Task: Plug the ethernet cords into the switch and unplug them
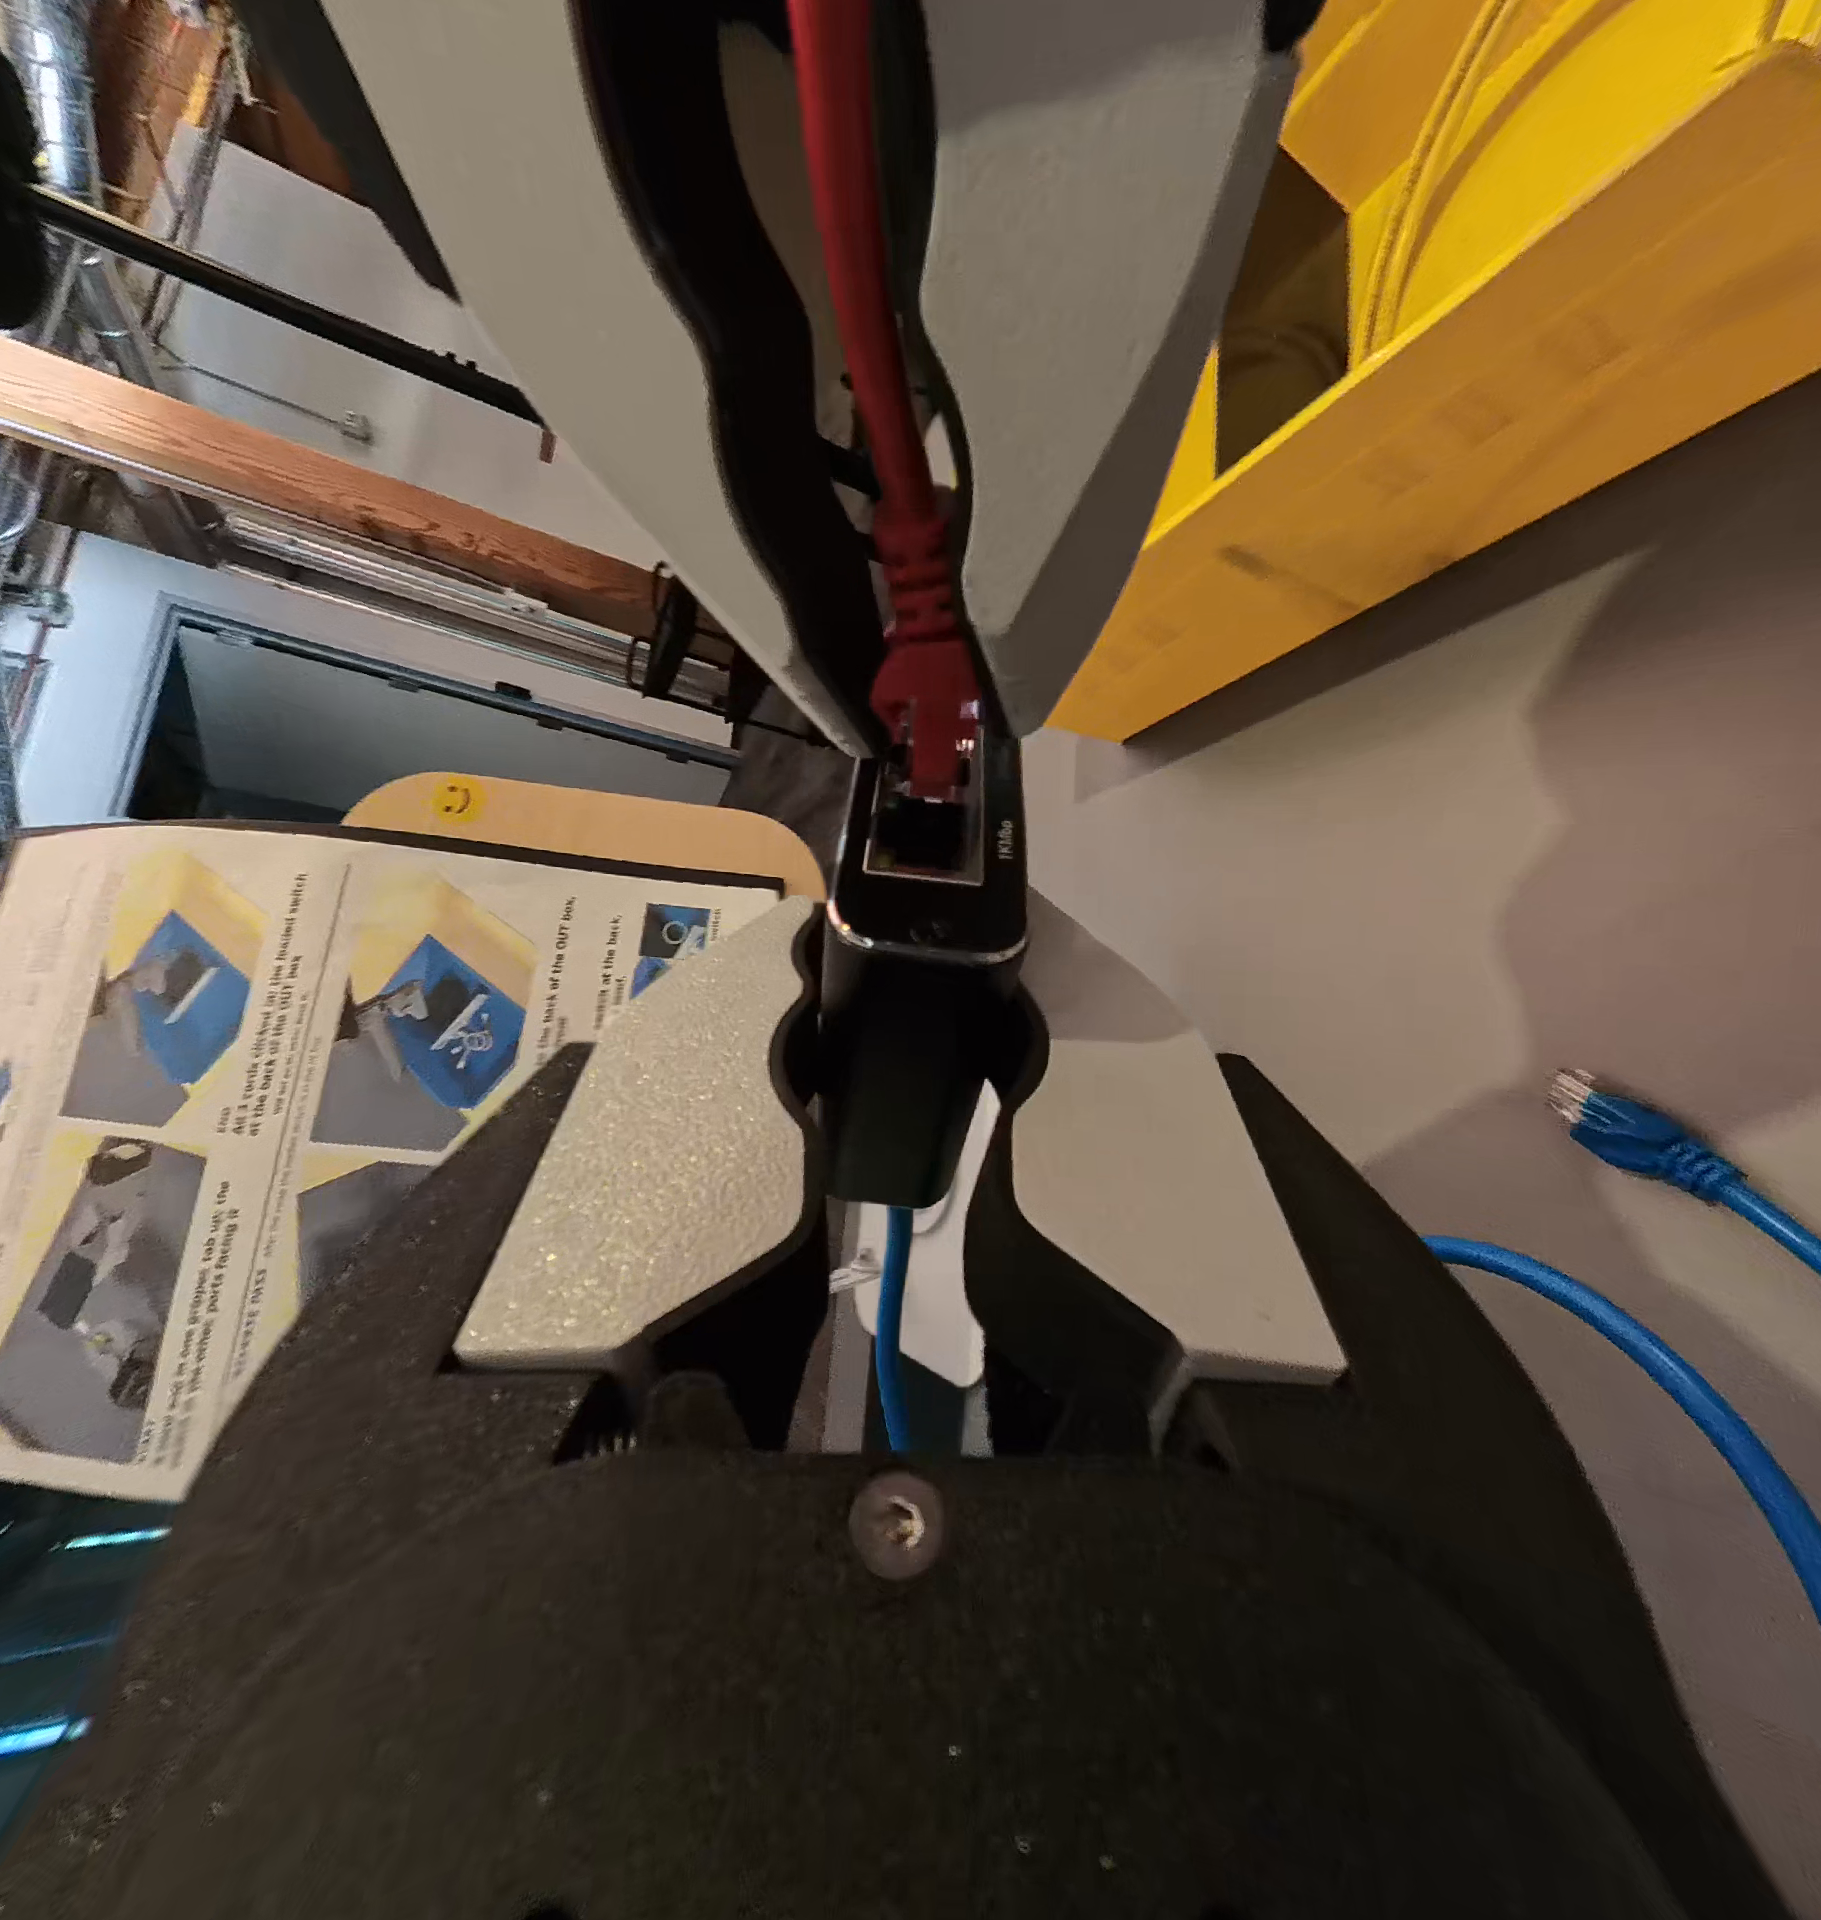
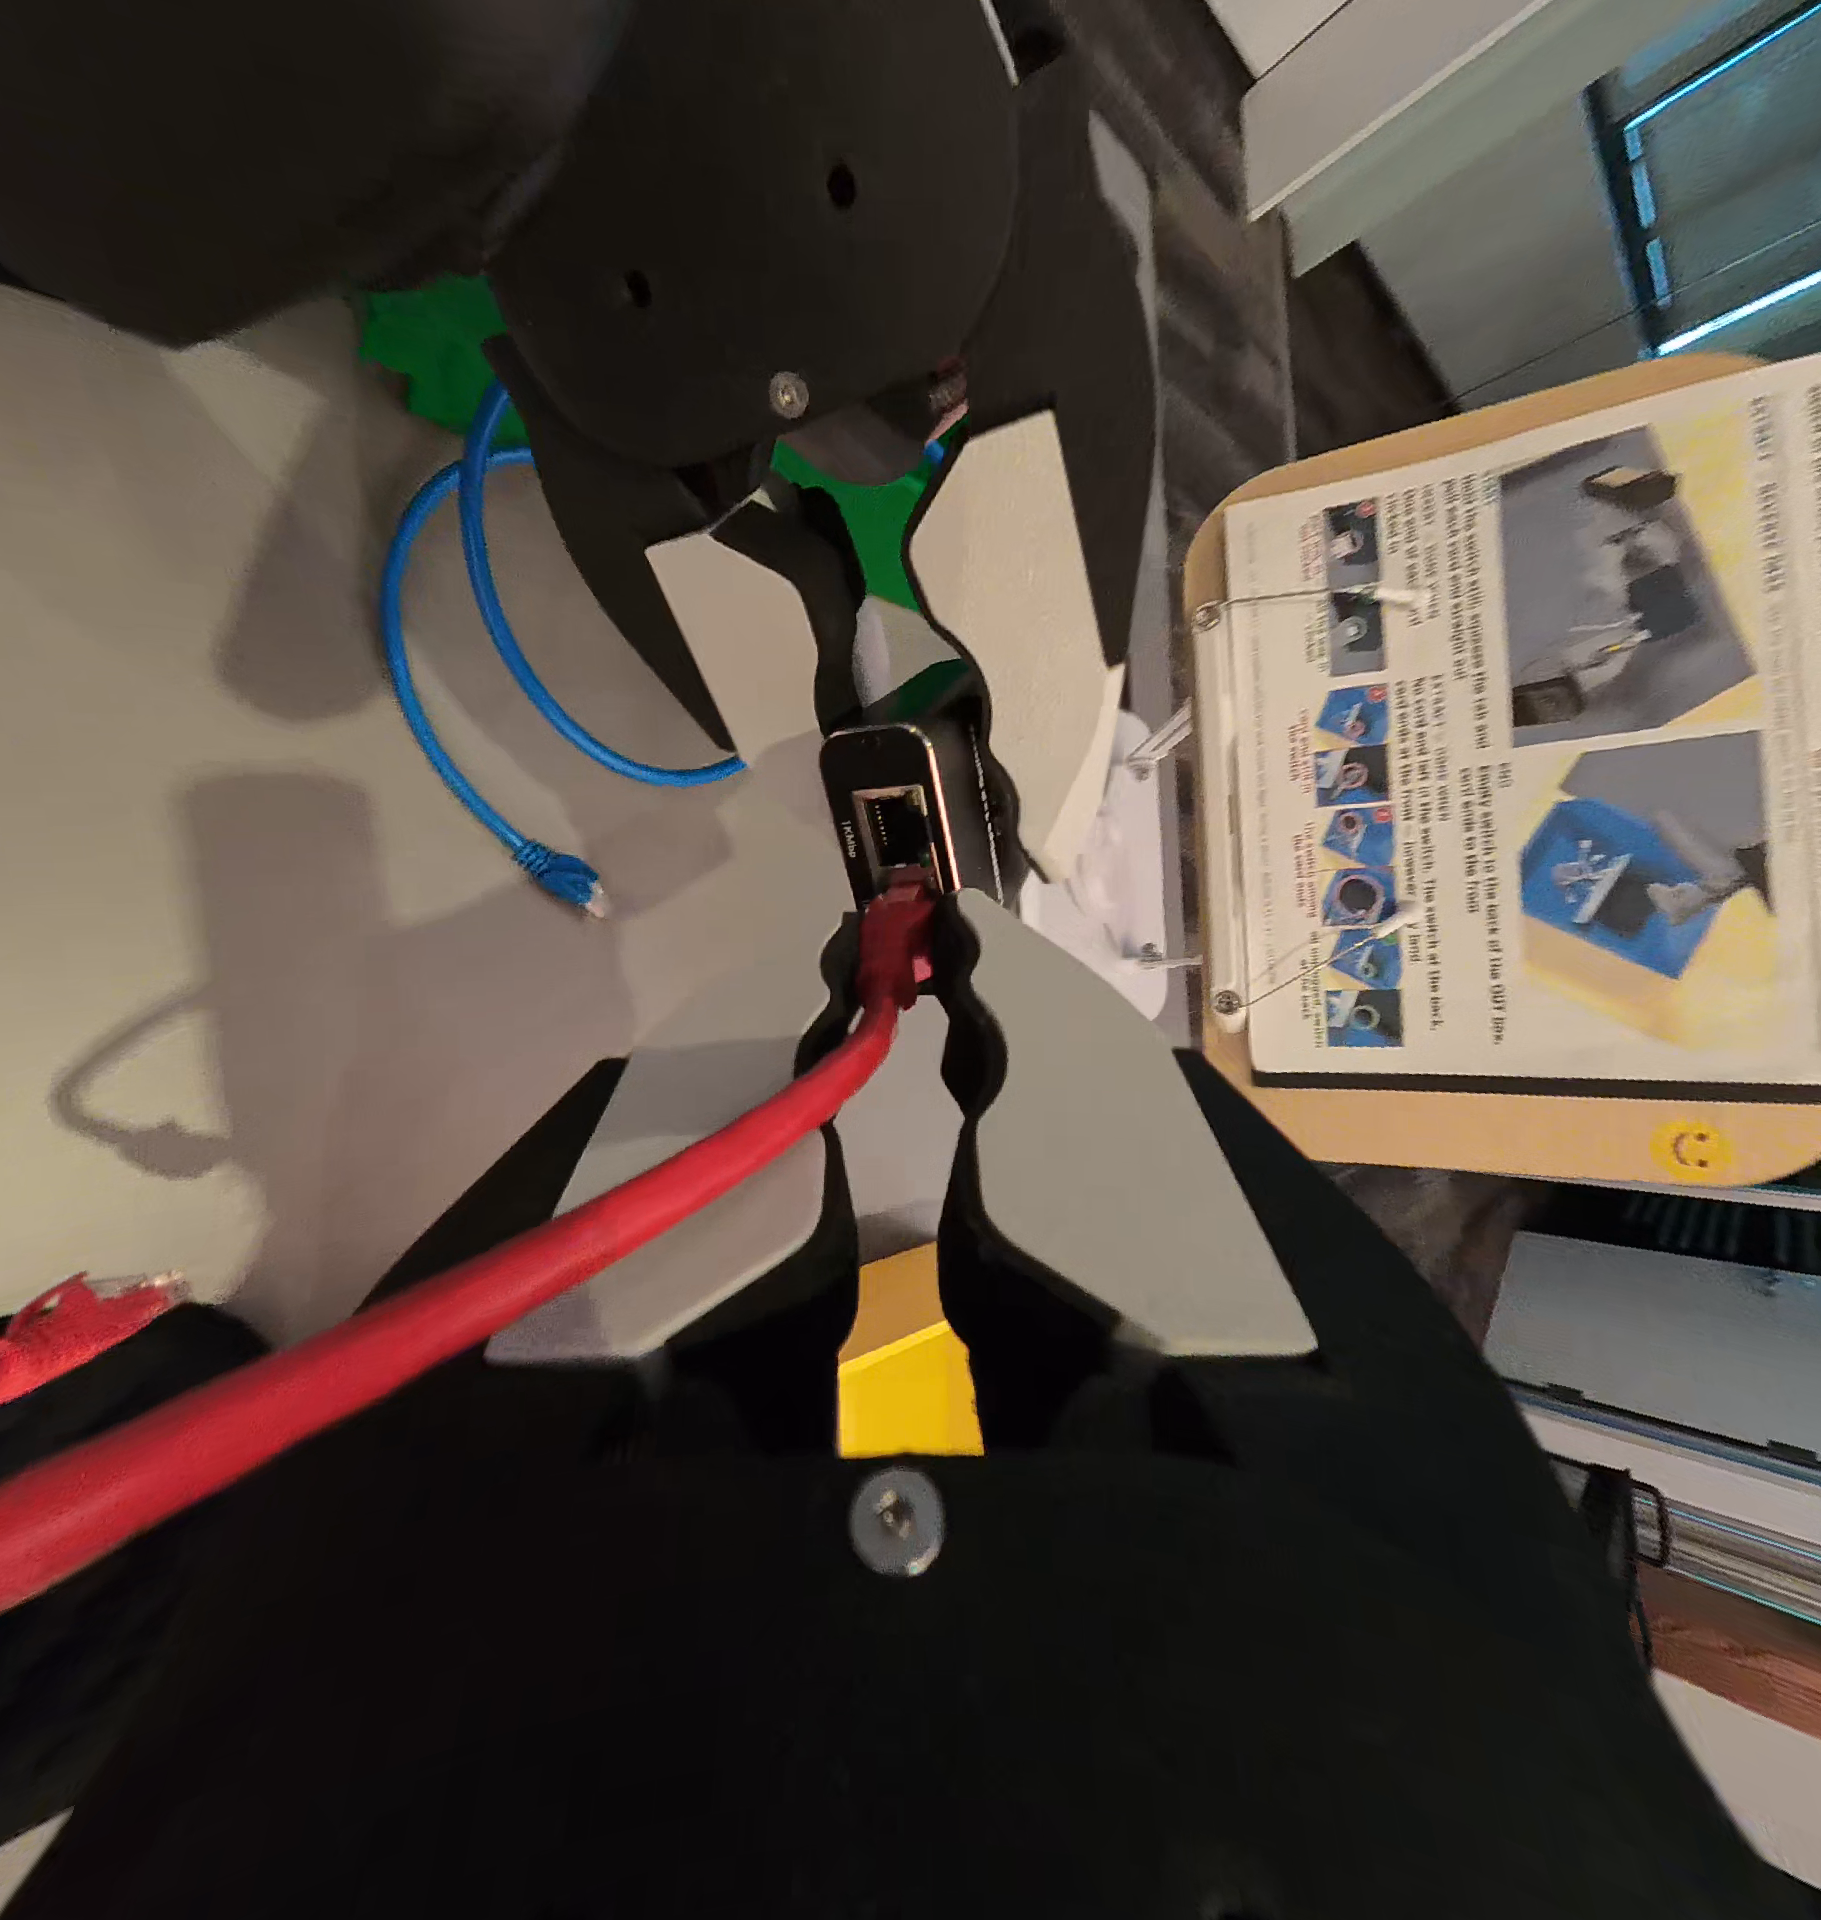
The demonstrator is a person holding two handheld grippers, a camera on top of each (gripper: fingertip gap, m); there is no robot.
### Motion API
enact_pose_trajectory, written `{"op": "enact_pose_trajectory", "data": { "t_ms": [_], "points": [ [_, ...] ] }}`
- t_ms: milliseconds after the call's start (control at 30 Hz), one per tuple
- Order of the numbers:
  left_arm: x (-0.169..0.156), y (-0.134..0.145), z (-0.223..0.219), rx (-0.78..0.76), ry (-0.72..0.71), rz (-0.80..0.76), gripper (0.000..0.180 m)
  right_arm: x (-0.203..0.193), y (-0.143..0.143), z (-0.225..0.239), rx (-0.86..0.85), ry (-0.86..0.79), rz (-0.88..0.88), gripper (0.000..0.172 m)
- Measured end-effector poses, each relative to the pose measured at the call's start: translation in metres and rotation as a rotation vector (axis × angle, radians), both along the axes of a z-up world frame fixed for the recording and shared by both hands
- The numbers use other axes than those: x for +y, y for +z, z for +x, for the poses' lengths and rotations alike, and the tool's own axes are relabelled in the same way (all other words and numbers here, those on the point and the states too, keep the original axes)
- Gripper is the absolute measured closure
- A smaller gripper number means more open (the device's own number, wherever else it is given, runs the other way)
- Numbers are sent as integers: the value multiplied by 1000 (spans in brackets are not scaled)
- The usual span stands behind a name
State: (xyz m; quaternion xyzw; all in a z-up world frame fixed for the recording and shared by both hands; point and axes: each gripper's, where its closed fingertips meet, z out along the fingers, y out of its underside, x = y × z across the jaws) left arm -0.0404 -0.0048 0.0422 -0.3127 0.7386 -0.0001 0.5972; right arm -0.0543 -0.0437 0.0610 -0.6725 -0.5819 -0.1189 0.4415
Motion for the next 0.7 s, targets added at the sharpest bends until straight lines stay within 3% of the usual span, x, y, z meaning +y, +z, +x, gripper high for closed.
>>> {"op": "enact_pose_trajectory", "data": {
  "t_ms": [700],
  "points": [
    [-29,-19,19,80,-76,-130,153,-31,-6,12,-15,-23,-177,157]
  ]
}}
